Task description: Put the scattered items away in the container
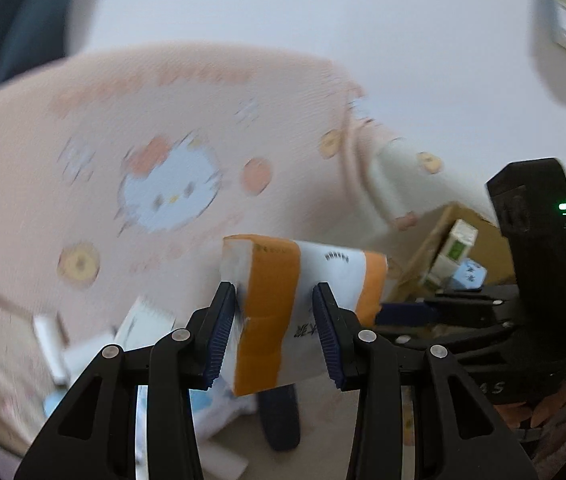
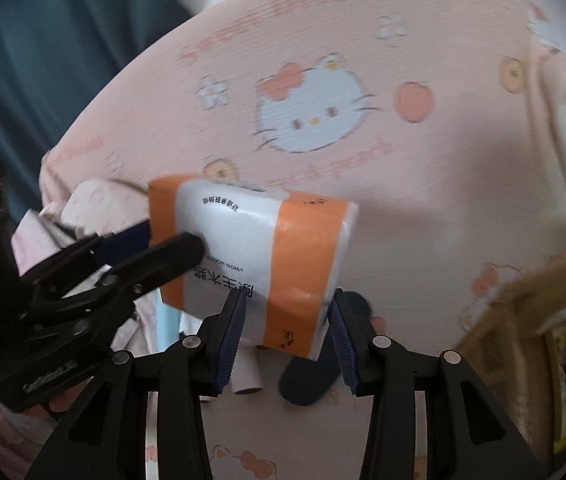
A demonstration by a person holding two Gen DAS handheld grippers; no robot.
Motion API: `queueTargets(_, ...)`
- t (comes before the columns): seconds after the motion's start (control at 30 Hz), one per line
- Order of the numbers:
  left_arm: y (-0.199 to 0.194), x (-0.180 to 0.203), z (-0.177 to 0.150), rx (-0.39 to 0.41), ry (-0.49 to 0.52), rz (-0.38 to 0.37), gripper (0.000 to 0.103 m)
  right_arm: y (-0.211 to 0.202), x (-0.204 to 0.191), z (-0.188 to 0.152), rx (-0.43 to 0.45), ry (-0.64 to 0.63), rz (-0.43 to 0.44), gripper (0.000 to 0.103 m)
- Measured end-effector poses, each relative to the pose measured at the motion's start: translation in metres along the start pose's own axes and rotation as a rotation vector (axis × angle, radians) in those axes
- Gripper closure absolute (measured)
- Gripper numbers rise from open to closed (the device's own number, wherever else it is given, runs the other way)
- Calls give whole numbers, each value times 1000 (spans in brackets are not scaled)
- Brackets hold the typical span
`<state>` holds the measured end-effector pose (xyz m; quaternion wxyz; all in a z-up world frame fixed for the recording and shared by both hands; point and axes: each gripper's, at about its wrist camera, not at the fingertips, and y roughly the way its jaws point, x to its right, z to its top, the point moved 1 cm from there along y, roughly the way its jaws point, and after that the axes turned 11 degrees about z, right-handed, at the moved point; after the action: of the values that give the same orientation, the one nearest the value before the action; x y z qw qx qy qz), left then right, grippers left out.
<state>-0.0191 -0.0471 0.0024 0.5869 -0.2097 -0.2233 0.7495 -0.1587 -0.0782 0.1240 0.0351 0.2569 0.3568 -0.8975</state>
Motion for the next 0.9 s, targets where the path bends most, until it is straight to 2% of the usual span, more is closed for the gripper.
queueTargets(0.1, -3, 24, 15, 62, 84, -41, 59, -21, 13, 3, 49, 42, -17, 63)
queueTargets(0.23, 0, 48, 24, 95, 144, -87, 59, -48, 27, 7, 104, 82, -58, 63)
queueTargets(0.47, 17, 64, 39, 68, 96, -229, 59, -84, 41, 7, 166, 103, -155, 63)
queueTargets(0.57, 17, 74, 41, 70, 107, -269, 59, -98, 43, 4, 183, 112, -194, 63)
queueTargets(0.63, 17, 81, 43, 77, 133, -274, 59, -105, 45, 2, 195, 126, -219, 63)
queueTargets(0.77, 14, 79, 37, 72, 140, -259, 59, -115, 45, 0, 209, 140, -218, 63)
queueTargets(0.9, 12, 51, 22, 27, 78, -187, 59, -99, 36, 1, 184, 103, -184, 63)
